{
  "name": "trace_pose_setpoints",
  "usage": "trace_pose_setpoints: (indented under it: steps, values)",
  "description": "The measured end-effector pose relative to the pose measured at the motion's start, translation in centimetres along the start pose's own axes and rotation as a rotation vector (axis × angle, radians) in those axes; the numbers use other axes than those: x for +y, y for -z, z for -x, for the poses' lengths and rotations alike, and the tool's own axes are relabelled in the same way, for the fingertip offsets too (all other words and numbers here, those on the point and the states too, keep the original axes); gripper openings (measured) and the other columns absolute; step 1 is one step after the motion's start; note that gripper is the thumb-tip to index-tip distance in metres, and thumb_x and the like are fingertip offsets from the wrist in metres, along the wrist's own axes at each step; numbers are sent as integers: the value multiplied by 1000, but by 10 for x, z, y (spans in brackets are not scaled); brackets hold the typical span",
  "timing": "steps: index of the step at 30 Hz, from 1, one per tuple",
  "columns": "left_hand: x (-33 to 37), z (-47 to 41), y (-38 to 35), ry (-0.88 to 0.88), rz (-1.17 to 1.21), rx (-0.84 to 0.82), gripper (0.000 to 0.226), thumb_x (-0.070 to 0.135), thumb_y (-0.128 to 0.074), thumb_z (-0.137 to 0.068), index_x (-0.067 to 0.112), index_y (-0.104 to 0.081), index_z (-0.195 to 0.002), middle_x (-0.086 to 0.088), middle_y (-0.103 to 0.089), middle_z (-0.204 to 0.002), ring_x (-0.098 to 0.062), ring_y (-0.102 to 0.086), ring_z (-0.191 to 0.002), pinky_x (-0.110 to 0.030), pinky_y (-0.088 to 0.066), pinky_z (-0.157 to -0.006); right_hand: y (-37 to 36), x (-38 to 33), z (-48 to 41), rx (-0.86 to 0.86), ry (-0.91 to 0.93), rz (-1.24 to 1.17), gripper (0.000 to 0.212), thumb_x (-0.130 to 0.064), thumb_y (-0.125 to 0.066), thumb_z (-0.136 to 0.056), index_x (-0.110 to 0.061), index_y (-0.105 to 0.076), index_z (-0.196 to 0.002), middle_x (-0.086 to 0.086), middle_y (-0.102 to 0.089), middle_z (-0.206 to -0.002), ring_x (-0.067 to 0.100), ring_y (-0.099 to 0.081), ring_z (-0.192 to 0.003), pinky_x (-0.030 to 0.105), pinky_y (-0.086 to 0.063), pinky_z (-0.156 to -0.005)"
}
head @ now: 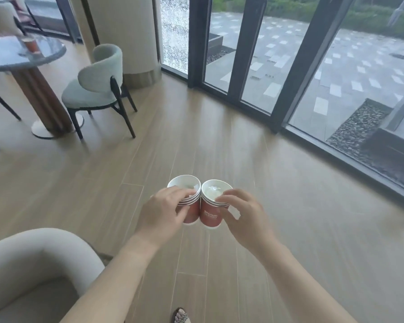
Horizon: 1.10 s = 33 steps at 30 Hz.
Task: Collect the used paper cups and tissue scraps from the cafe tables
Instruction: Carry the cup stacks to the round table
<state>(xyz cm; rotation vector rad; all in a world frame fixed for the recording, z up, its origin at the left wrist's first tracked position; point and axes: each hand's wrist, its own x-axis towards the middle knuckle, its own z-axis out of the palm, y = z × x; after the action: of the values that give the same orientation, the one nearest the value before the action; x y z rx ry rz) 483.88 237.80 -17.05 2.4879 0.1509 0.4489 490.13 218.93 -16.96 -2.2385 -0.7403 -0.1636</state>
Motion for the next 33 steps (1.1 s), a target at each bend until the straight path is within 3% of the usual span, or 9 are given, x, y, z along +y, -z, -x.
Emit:
trace_pose_setpoints:
  steps: [7,22,30,33]
  values:
    - [-54,-87,15,110,-73,69,40,7,-71,-72,32,-66,-103,14,-68,-100,-17,-62,-92,-22,-42,-69,-43,15,-124,-101,99,-24,20,-5,-70,-77,-19,-69,-92,-9,-62,-99,13,-56,-93,18,-38,-77]
    - [-162,-310,26,343,-226,188,36,12,-62,-81,31,-63,-112,12,-64,-107,-17,-56,-102,-28,-45,-75,-142,62,-418,-263,358,-157,22,-2,-69,-77,-16,-70,-94,-3,-66,-100,19,-58,-94,21,-39,-78]
    - [-233,-379,58,484,-250,276,38,10,-58,-82,31,-62,-113,12,-63,-109,-17,-54,-103,-37,-50,-77,-218,37,-530,-375,482,-212,25,2,-70,-74,-15,-70,-93,-2,-67,-97,21,-59,-91,20,-39,-76]
    - [-276,-403,74,521,-259,308,38,10,-59,-81,32,-62,-112,13,-63,-106,-16,-55,-102,-33,-49,-78,-257,20,-572,-395,513,-221,24,2,-70,-73,-14,-70,-91,-1,-67,-96,21,-60,-90,20,-40,-75]
